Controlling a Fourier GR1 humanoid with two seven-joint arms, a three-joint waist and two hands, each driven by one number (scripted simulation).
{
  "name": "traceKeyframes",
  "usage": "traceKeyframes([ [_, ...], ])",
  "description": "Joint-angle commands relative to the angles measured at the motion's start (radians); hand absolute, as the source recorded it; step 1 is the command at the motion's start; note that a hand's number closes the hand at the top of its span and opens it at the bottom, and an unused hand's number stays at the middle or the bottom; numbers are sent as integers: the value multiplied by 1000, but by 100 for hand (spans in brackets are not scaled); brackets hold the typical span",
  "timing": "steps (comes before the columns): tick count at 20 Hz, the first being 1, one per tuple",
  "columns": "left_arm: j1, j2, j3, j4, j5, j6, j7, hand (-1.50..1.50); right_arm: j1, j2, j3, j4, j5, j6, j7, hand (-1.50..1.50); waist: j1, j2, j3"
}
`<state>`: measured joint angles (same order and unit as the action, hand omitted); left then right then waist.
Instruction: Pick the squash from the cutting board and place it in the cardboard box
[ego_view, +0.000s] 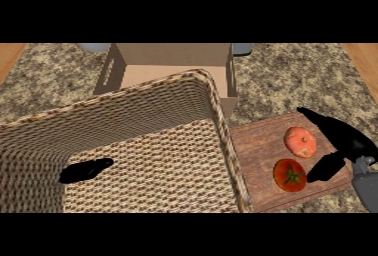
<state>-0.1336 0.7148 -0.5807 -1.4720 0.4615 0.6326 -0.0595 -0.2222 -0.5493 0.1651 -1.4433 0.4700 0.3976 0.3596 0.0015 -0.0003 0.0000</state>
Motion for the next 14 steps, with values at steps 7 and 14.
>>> traceKeyframes([
  [7, 68, -11, 127, -68, -79, -124, 53, 0, -18, 61, -48, 119, 95, -5, -84, -150, 5, 0, 0],
  [14, 61, -132, 150, -6, -188, -130, 51, 0, 1, 111, -23, 82, 163, 36, -56, -150, -1, -1, 0],
])
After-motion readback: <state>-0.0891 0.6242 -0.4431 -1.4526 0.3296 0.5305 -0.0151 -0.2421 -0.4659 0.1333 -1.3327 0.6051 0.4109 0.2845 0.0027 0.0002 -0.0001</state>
